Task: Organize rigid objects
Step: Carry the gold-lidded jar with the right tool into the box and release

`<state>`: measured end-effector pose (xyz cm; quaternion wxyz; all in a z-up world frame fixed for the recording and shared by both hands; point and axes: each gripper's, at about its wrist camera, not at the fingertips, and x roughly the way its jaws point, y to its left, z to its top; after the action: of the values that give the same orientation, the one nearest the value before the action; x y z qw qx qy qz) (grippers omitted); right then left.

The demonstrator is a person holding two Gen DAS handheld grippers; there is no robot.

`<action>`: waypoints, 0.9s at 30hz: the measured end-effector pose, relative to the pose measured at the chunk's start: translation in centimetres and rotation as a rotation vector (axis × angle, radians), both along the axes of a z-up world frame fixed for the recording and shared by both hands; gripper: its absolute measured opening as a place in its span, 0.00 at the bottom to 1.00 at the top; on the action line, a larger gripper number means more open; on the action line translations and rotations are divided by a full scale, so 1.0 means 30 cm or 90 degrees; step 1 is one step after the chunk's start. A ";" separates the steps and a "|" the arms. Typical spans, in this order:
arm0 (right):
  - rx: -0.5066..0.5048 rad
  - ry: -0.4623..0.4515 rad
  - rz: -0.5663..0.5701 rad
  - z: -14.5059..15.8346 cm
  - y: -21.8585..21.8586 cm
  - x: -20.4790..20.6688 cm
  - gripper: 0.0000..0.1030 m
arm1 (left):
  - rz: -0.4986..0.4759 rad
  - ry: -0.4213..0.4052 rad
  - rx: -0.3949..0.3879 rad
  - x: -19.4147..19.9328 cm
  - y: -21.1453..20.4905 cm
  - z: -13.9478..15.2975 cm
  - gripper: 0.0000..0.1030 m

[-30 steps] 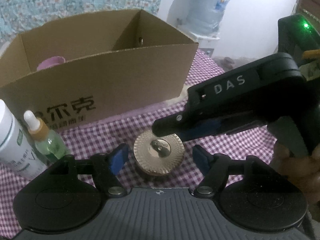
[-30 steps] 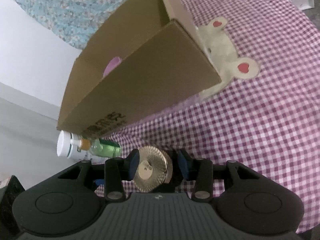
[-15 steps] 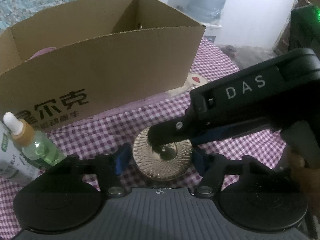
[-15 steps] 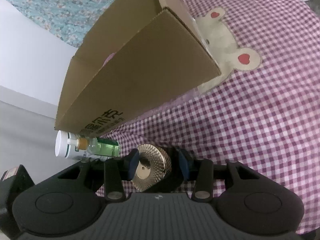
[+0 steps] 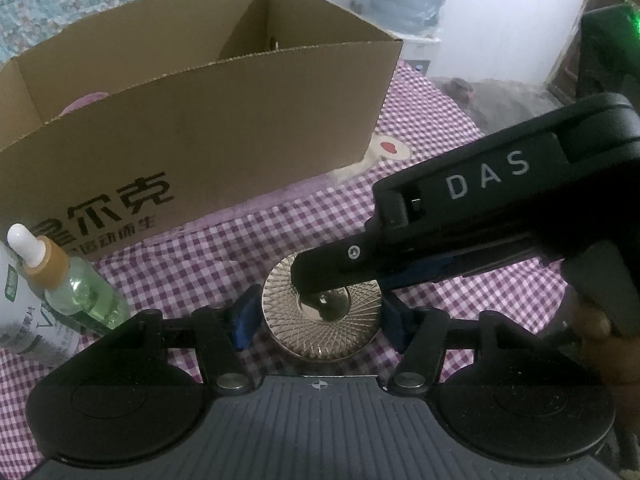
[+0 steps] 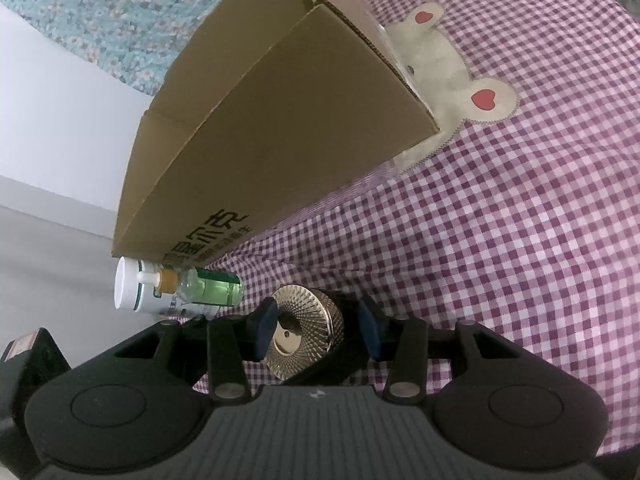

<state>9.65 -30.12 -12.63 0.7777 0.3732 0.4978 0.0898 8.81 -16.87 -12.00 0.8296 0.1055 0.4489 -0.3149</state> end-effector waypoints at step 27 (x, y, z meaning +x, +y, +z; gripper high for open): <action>-0.047 -0.076 0.031 0.165 0.062 -0.031 0.46 | 0.025 -0.062 -0.005 -0.071 0.001 0.143 0.56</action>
<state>8.72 -28.27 -7.68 0.8170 0.3261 0.4621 0.1123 6.69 -16.84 -7.71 0.8569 0.1085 0.4087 -0.2948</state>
